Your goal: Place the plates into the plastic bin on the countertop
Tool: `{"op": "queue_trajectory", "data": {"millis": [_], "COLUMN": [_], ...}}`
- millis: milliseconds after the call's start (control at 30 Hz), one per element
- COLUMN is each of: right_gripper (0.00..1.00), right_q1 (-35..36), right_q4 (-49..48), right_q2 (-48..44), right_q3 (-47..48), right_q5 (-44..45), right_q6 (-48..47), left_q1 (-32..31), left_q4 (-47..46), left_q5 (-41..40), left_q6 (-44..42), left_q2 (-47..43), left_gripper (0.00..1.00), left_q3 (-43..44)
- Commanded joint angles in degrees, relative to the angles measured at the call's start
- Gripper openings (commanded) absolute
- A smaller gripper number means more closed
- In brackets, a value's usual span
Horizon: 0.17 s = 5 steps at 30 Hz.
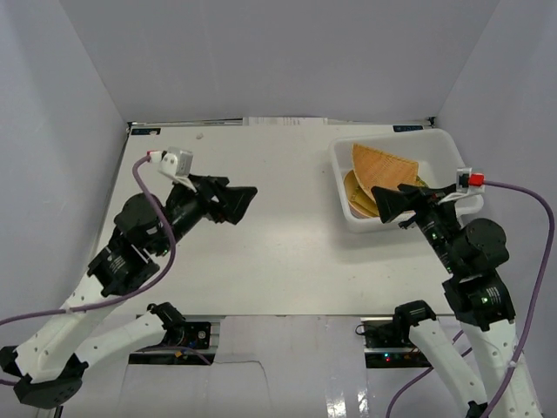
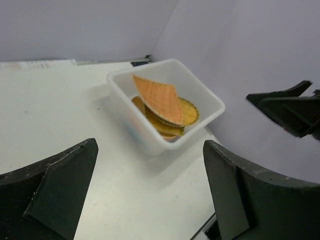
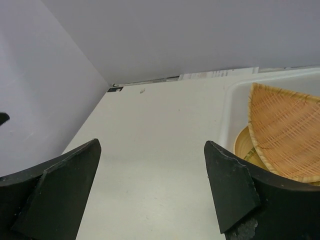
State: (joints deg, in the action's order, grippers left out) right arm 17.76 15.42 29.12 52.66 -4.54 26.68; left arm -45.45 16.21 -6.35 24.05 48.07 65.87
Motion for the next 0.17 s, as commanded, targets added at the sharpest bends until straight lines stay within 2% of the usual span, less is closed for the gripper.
{"op": "queue_trajectory", "data": {"millis": [0,133], "right_gripper": [0.9,0.9], "right_q1": [0.2,0.2], "right_q4": [-1.6,-2.3], "right_q2": [-5.0,-8.3], "right_q3": [-0.8,-2.0], "right_q5": [3.8,7.5], "right_q6": [-3.4,-4.4], "left_q1": [0.2,0.1], "left_q4": [9.7,11.8], "left_q5": [-3.6,-5.6], "left_q6": [-0.2,1.3], "left_q2": [-6.8,-12.9], "left_gripper": [0.98,0.98], "left_q3": [-6.2,-10.9]}}
